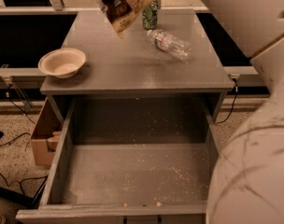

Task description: Pick brown chip bag from top drawer and place on counter

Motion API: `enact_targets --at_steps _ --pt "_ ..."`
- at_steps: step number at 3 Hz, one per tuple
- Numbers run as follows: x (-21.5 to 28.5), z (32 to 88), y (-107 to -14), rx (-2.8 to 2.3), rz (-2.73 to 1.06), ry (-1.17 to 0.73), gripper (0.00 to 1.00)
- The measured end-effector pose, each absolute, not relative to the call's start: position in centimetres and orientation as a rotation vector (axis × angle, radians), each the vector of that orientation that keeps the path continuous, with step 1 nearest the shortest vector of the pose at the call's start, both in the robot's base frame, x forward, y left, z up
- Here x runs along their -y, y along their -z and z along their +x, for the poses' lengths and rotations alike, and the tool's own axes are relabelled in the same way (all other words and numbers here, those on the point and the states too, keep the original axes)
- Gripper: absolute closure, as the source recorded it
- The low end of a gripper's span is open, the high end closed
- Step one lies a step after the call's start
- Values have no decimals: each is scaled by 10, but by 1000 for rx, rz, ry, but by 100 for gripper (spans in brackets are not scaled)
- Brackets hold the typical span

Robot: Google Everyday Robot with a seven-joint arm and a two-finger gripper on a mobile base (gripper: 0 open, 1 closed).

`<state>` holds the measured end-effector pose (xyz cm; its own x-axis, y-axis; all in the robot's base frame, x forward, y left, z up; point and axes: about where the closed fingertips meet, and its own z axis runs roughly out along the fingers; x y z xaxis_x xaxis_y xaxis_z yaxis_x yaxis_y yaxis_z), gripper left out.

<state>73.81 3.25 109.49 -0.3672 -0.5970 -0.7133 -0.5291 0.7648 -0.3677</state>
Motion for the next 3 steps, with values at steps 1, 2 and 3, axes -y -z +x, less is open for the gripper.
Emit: enact_targets --at_steps 1,2,3 --pt "-49 777 -1076 -2014 -809 27 100" --pt "-70 805 -1057 -2001 -823 -34 100" --pt "-89 824 -1027 -2041 -876 -29 100"
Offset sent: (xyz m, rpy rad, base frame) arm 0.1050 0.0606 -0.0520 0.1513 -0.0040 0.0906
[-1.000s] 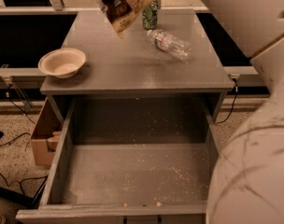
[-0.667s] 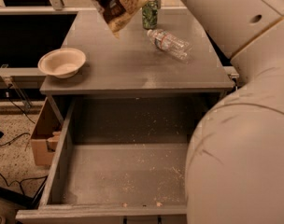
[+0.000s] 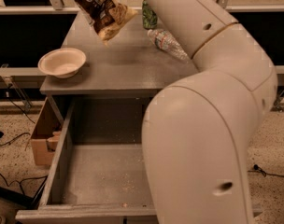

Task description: Pick brown chip bag from top drawer and place on counter

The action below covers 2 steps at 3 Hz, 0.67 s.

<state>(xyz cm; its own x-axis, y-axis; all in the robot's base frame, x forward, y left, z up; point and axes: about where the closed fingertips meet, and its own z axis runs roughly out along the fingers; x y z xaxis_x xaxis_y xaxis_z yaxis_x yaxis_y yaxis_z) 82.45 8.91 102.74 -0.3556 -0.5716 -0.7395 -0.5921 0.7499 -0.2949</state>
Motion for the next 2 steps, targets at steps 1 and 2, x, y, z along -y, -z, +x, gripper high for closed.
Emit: enact_targets --at_steps 1,2 --pt "-98 832 -1008 -2080 -915 -15 100" --pt "-99 833 -1005 -2084 -917 -16 81"
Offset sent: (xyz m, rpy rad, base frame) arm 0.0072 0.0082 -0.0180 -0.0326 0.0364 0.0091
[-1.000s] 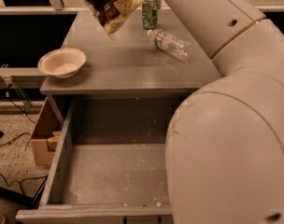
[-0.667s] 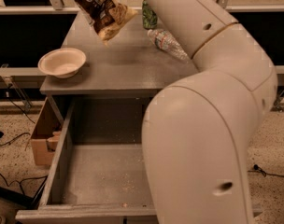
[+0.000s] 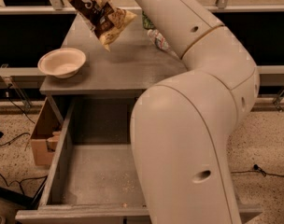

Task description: Pick brown chip bag from top drawer and place on counter

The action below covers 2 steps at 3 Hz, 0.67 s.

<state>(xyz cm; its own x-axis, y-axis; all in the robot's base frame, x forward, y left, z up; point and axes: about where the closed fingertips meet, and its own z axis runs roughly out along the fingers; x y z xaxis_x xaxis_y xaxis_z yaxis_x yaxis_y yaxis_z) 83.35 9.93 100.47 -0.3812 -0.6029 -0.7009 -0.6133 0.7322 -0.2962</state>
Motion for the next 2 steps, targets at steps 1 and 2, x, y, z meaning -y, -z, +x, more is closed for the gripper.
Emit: enact_targets --at_steps 1,2 --pt "-101 834 -1002 -2087 -921 -16 59" --pt "-102 835 -998 -2090 -924 -17 36"
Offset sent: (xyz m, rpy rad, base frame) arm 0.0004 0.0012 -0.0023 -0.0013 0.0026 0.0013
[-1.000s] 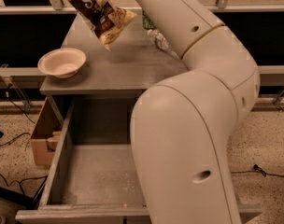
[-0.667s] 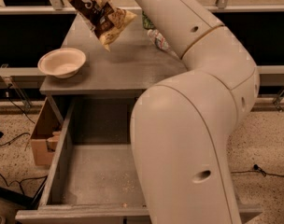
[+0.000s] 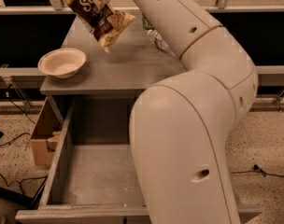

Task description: Pick brown chip bag from top drawer and place on counter

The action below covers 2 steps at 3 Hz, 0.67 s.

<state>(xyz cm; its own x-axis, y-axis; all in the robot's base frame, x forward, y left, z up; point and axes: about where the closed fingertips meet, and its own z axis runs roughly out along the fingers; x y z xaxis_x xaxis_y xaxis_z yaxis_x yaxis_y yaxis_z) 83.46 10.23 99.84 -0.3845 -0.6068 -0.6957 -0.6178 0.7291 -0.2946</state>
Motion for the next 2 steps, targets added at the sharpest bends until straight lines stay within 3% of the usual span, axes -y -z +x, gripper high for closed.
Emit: enact_targets --at_steps 1,2 --pt "-104 835 -995 -2093 -928 -17 13" --pt "-105 836 -992 -2096 -931 -17 0"
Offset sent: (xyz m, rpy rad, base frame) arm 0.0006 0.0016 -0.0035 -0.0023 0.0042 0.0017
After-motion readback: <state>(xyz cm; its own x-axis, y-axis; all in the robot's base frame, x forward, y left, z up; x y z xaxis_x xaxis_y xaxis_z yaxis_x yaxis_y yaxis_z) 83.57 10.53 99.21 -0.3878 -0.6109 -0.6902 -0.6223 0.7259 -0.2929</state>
